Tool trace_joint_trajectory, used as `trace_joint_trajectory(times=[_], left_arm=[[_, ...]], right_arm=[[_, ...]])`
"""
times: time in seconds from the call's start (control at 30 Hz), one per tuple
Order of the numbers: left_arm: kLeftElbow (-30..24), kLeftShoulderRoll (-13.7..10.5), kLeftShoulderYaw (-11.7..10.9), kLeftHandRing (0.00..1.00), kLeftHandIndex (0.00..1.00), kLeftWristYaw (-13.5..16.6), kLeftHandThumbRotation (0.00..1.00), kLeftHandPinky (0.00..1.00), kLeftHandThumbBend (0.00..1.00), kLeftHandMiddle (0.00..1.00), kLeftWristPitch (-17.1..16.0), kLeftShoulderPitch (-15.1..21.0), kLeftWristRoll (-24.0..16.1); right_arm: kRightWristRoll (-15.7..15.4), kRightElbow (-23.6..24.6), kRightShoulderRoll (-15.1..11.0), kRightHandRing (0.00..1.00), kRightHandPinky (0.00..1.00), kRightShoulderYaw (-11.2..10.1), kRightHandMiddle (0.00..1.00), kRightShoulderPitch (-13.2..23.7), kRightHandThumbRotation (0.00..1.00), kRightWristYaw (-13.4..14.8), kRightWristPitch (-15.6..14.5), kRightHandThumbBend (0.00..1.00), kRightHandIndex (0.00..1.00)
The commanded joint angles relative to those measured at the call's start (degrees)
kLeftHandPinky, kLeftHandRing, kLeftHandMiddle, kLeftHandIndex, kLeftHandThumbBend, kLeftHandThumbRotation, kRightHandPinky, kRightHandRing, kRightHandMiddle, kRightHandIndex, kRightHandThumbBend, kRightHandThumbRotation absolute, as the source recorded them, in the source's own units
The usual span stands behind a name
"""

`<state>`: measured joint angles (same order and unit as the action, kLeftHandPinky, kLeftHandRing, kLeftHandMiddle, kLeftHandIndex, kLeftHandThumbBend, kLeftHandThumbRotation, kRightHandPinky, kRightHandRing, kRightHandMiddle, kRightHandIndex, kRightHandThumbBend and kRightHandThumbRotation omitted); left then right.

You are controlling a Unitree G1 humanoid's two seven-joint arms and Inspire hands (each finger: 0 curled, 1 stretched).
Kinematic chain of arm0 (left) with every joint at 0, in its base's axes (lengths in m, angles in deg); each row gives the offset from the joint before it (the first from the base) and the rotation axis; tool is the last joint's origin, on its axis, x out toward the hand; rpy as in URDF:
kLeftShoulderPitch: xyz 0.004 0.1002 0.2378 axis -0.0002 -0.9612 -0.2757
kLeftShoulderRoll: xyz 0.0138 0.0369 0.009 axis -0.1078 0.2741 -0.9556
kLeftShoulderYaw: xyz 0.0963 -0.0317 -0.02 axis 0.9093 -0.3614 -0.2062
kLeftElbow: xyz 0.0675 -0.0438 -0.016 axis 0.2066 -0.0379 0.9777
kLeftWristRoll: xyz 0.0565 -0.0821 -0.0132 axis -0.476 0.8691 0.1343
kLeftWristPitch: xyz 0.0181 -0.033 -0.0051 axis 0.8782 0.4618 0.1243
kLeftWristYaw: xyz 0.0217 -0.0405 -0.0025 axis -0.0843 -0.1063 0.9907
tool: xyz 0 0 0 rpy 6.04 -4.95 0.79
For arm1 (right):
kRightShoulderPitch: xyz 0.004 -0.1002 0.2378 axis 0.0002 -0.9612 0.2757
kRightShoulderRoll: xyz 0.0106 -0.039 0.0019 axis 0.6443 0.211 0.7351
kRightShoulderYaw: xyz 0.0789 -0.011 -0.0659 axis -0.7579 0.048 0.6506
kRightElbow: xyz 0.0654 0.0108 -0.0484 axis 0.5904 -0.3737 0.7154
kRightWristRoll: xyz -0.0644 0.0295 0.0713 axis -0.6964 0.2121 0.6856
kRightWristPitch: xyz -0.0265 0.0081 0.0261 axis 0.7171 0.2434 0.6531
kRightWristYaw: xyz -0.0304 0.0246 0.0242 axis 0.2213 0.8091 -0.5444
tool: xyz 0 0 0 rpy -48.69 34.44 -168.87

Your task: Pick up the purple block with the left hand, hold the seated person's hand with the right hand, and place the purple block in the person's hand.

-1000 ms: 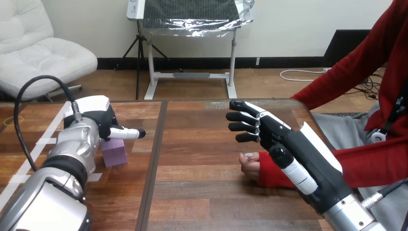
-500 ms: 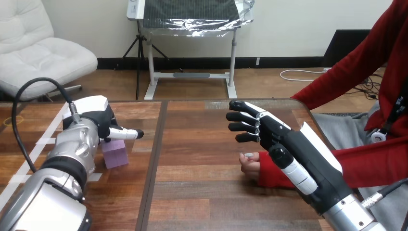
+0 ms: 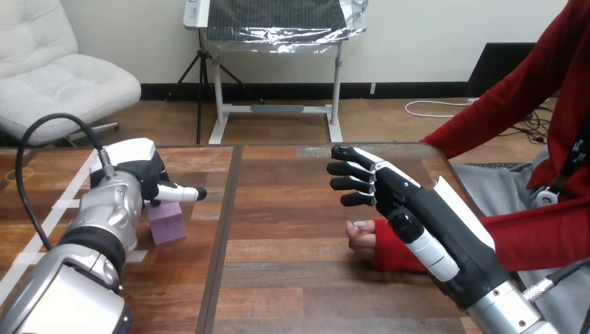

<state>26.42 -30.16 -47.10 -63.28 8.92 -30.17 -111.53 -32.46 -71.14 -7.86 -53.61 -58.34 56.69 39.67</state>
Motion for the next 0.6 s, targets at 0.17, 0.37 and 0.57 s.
trace_joint_trajectory(times=[0.17,0.37,0.57], left_arm=[[-0.8,-1.1,-0.6,0.42,0.53,1.3,0.65,0.31,0.64,0.48,-0.5,2.1,0.4],[-1.0,-1.1,-0.7,0.37,0.52,1.9,0.64,0.27,0.64,0.44,-0.6,2.2,0.5],[-1.4,-1.3,-1.0,0.31,0.50,2.9,0.64,0.22,0.65,0.38,-1.0,2.4,0.8]], right_arm=[[0.1,0.8,-0.5,0.84,0.79,-1.0,0.87,2.8,1.00,0.5,0.9,0.96,0.90],[0.3,0.7,-0.4,0.84,0.79,-1.0,0.87,2.8,1.00,0.5,0.9,0.97,0.90],[0.2,0.8,-0.4,0.84,0.79,-0.9,0.87,2.8,1.00,0.6,0.7,0.97,0.90]])
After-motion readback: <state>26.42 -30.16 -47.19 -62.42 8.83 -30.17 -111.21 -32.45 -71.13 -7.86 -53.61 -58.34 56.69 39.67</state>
